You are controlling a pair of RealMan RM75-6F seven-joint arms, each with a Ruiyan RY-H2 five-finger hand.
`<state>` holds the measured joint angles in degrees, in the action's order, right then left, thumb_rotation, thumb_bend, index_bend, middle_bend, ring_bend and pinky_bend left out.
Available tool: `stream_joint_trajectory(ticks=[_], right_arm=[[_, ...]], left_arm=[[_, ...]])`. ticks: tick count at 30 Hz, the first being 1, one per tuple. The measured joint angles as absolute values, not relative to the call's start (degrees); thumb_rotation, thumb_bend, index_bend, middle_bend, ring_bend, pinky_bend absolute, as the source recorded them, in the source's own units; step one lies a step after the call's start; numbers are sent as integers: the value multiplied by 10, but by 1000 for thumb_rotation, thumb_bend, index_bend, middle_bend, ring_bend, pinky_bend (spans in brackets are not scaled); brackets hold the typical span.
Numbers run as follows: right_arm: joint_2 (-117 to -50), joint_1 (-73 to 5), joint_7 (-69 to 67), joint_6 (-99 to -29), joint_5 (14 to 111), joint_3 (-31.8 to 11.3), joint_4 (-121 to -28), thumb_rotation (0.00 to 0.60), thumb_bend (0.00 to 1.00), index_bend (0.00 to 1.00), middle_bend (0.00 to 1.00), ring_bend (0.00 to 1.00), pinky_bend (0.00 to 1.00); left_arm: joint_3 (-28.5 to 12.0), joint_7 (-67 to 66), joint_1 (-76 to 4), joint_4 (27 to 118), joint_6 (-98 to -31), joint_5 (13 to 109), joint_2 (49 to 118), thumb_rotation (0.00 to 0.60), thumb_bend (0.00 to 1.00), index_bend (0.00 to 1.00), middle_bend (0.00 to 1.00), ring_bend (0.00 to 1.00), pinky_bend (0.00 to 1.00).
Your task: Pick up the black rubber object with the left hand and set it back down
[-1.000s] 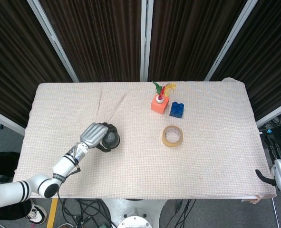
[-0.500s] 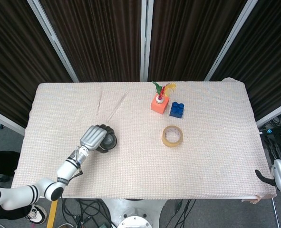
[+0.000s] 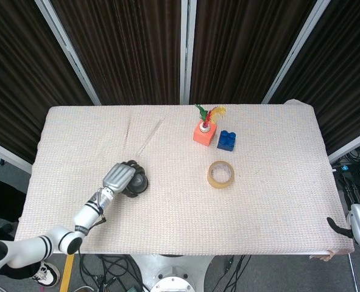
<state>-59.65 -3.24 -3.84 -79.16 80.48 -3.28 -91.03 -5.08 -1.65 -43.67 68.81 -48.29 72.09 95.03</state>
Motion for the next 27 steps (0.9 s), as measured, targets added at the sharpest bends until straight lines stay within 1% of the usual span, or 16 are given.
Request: stream_joint_trajectory(ticks=[3,11,16,17,21,24,27], right_arm=[[-597,-32,-38,-792,804,-33,-910,600,146,0,0,0,0],[-596,-32,-38,-793,805,-33,-911,600,146,0,0,0,0],[-596,-32,-37,-794,805,-33,-911,600,146,0,0,0,0],[-596,-32,-37,-793,805,-33,-911,600,146,0,0,0,0],[-597,-32,-37,-793,805,-33,-911,600,146,0,0,0,0],[-596,-32,-37,-793,804,-33,-911,600,145,0,0,0,0],[-596,-32,-37,-792,803,-33,-911,600,146,0,0,0,0]], left_arm=[[-50,-12,-439,690,-469,723,944,600,23,170,29,5,170],[-53,-2,-438,692,-475,733,941,600,22,168,32,4,159],[-54,0,-439,698,-468,734,934,600,21,168,111,5,165],[-54,0,-439,699,-466,733,932,600,22,170,140,7,172],[-54,-3,-441,703,-456,729,927,600,23,199,210,74,228],[-55,-5,-442,703,-457,730,927,600,31,226,249,128,272],[-58,-6,-442,703,-459,730,929,600,51,259,278,160,295]])
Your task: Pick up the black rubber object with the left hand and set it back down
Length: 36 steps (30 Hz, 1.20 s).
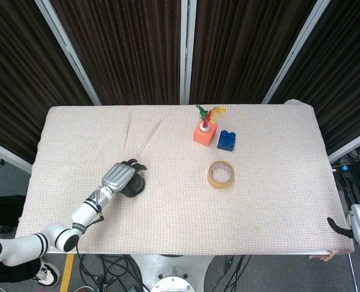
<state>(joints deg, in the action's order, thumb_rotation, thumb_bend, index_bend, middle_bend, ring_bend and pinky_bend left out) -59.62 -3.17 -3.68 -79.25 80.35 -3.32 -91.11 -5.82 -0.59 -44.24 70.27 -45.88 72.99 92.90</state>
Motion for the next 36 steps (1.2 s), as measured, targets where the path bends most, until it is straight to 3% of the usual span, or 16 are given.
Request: stream_joint_trajectory(ticks=[15,36], right_arm=[[-597,-32,-34,-791,803,-34,-912,600,146,0,0,0,0],[-595,-30,-37,-797,805,-34,-913,600,146,0,0,0,0]], left_arm=[[-62,-14,-441,713,-457,721,920,600,111,386,399,282,378],[-87,-58,-443,798,-486,713,848,600,127,404,406,294,398]])
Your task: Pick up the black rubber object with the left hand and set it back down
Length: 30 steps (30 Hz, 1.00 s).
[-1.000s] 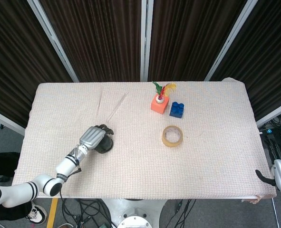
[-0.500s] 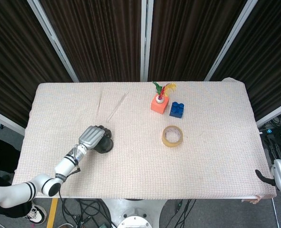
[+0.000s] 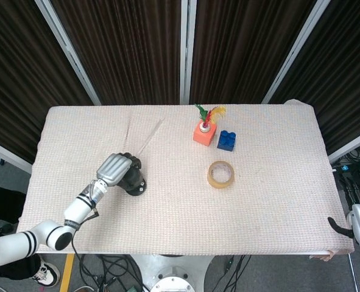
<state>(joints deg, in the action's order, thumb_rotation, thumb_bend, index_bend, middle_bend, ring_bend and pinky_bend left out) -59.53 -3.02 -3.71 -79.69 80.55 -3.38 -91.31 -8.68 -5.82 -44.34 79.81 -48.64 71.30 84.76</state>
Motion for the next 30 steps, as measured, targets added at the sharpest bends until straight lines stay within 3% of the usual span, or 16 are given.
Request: stream_joint_trajectory(ticks=[5,9,12,23,30], right_arm=[[-595,-30,-37,-799,808,-33,-914,600,146,0,0,0,0],[-595,-30,-35,-800,807,-34,-915,600,146,0,0,0,0],[-594,-30,-33,-798,807,-34,-917,600,146,0,0,0,0],[-595,-30,-34,-798,807,-33,-916,600,146,0,0,0,0],[-595,-30,-40,-800,809,-34,-913,600,146,0,0,0,0]], left_arm=[[-95,-91,-441,795,-496,682,837,600,139,379,339,231,365],[-97,-107,-437,786,-490,643,831,600,118,209,143,48,201],[-97,-102,-433,779,-492,638,831,600,93,149,55,1,147],[-105,-76,-411,771,-560,677,827,600,92,142,45,0,128],[-101,-92,-365,817,-651,697,794,600,92,142,56,0,121]])
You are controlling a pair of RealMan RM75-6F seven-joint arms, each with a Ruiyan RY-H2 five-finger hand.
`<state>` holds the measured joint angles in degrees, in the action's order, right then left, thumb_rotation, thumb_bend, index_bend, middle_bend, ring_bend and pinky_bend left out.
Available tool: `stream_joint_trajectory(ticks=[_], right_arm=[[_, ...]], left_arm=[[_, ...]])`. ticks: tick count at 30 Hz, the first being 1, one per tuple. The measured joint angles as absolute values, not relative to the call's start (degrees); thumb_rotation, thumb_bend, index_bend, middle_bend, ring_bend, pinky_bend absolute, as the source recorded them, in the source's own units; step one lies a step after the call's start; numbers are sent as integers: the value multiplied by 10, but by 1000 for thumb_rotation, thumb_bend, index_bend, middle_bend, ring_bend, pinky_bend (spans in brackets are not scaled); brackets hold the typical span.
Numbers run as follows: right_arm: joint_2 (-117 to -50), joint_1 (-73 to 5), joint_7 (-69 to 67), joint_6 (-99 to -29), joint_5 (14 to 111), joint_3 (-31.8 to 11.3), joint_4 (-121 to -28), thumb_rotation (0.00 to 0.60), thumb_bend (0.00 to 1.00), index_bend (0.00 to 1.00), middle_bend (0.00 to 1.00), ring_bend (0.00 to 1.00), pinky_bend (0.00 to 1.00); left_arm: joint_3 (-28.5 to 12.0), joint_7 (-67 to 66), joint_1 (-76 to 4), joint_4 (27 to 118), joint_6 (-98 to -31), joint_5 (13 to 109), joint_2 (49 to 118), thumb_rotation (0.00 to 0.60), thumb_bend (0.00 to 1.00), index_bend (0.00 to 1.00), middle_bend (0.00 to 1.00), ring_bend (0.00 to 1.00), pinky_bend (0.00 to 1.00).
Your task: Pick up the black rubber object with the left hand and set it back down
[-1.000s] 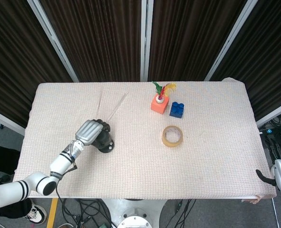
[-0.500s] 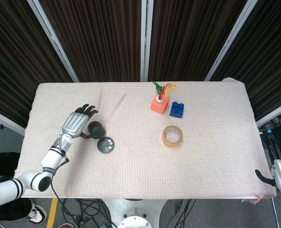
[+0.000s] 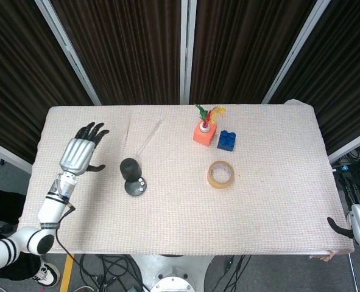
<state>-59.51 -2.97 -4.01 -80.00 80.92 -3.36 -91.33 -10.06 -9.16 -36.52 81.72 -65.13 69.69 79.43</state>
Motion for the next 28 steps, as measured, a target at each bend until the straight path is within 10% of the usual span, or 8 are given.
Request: stream_joint_trajectory(ticks=[28], right_arm=[[-605,-13,-33,-861,879,-18,-916,600,146,0,0,0,0]], left_arm=[[31,-105,-86,876,-921,813,721,600,0,143,106,0,120]])
